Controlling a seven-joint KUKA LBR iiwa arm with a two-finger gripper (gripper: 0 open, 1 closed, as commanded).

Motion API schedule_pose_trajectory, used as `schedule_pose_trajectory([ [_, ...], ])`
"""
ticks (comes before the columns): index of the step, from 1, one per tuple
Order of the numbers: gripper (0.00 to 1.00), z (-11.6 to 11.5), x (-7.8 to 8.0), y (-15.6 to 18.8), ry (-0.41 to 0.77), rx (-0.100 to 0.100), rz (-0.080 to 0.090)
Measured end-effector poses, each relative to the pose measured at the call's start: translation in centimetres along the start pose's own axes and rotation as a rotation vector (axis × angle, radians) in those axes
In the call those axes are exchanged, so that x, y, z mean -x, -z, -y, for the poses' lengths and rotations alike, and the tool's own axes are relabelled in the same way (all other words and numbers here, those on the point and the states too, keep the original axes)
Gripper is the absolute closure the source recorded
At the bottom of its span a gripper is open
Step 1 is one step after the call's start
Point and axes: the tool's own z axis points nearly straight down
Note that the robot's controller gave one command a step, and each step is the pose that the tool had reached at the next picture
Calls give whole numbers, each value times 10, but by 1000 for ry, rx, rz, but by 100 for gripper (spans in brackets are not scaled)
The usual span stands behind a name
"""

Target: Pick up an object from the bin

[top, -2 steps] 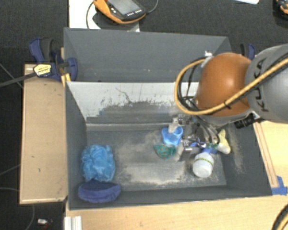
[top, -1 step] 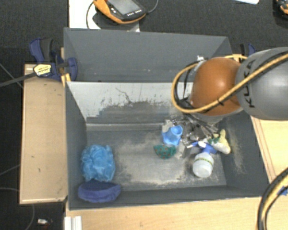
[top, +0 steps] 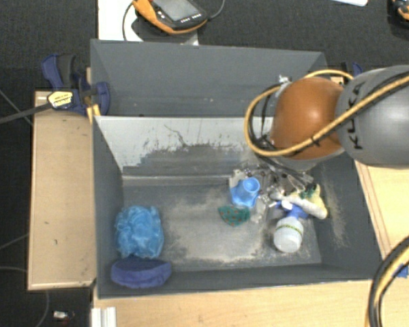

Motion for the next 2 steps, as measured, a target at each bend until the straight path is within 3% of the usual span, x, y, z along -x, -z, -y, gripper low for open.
schedule_pose_trajectory([
  [1, 0, -2, 18, -11, 236, -2, 4],
  [2, 0, 10, 9, -40, 363, -4, 9],
])
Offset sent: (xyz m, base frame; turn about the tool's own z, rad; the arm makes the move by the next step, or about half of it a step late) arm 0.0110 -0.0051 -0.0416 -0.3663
